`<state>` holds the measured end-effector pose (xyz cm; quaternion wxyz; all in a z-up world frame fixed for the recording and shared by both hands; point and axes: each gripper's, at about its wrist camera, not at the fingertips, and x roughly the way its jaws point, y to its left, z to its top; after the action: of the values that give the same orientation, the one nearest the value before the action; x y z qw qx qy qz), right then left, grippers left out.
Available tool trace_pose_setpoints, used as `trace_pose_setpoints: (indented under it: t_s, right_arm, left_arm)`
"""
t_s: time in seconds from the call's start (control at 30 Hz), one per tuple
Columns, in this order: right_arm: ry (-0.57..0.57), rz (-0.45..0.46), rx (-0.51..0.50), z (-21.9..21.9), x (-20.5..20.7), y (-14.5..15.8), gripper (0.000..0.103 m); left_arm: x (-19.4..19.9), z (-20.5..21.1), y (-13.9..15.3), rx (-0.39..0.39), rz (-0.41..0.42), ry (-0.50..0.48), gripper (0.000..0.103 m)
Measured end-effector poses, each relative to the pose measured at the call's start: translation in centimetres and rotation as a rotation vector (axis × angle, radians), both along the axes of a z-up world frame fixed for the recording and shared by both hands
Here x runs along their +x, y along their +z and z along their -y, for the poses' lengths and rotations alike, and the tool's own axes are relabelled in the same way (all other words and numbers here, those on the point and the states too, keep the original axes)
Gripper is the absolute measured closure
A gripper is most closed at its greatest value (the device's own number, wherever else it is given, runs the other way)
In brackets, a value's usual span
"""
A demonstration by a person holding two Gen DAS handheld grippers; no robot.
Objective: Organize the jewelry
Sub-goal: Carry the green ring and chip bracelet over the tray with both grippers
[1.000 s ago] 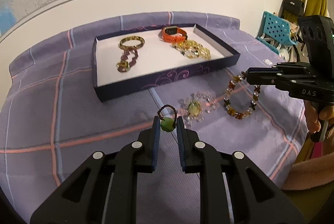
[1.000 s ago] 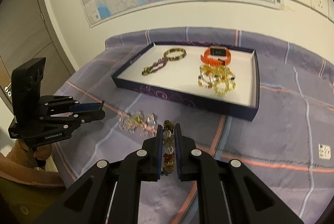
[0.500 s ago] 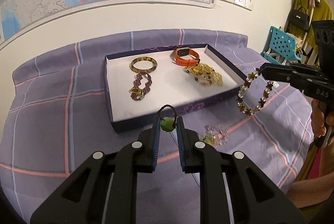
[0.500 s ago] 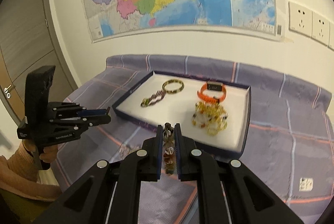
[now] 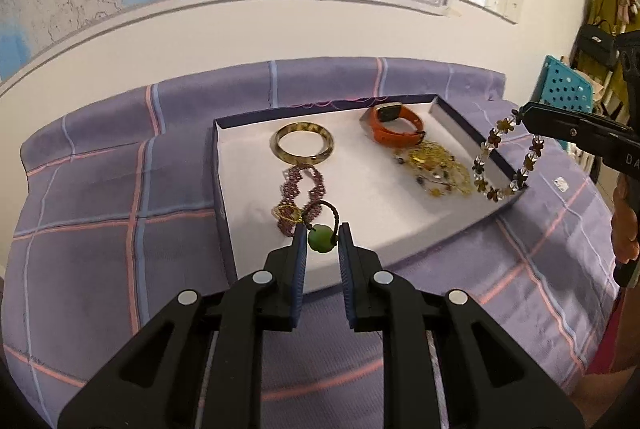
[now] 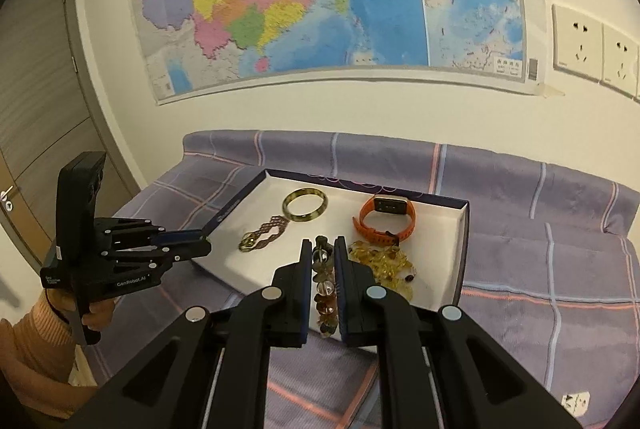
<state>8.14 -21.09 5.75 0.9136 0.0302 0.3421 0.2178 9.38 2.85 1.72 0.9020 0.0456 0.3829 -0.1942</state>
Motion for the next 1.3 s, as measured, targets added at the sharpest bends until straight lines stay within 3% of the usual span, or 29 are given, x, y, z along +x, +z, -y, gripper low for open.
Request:
trace_pose_setpoints:
  t_s: [0.7, 1.3]
  right_arm:
    - [-0.029, -0.122, 0.005, 0.8, 5.1, -4.2, 0.094]
    - [-0.098, -0.198, -0.022, 1.9, 7.0, -6.9, 0.093]
  left_arm:
    - [4.6, 1.0, -3.5, 0.029, -0.102, 0.033, 0.087]
    - [5.9, 0.9, -4.1, 0.050, -0.113, 0.060, 0.084]
